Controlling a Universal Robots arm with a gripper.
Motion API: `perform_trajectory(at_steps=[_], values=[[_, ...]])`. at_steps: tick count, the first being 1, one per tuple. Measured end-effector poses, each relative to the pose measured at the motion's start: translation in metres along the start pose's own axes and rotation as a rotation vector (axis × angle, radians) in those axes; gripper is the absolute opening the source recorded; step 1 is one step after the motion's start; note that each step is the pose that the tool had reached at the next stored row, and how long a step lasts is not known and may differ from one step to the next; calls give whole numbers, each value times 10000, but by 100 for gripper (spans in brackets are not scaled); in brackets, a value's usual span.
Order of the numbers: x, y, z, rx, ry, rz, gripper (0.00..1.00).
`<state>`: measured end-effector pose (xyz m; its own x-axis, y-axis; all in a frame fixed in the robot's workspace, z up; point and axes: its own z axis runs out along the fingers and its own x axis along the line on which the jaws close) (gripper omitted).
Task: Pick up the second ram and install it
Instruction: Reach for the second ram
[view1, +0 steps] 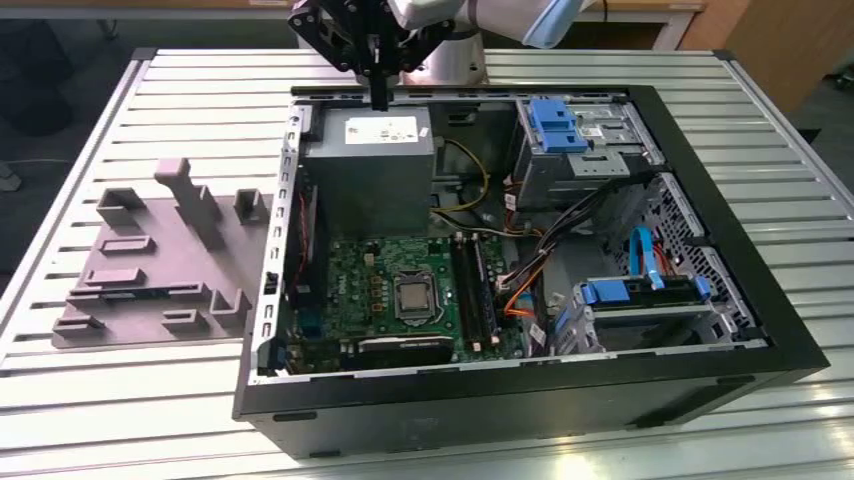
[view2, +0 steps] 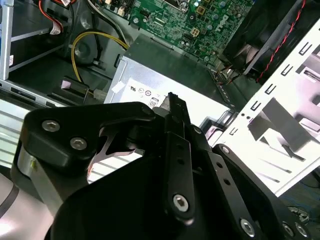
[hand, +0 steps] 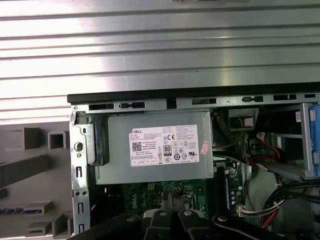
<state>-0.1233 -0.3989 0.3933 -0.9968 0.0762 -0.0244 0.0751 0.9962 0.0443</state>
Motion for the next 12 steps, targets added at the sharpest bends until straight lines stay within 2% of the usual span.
perform_trajectory(at_steps=[12], values=[[35, -3, -1, 0, 0, 0, 11]])
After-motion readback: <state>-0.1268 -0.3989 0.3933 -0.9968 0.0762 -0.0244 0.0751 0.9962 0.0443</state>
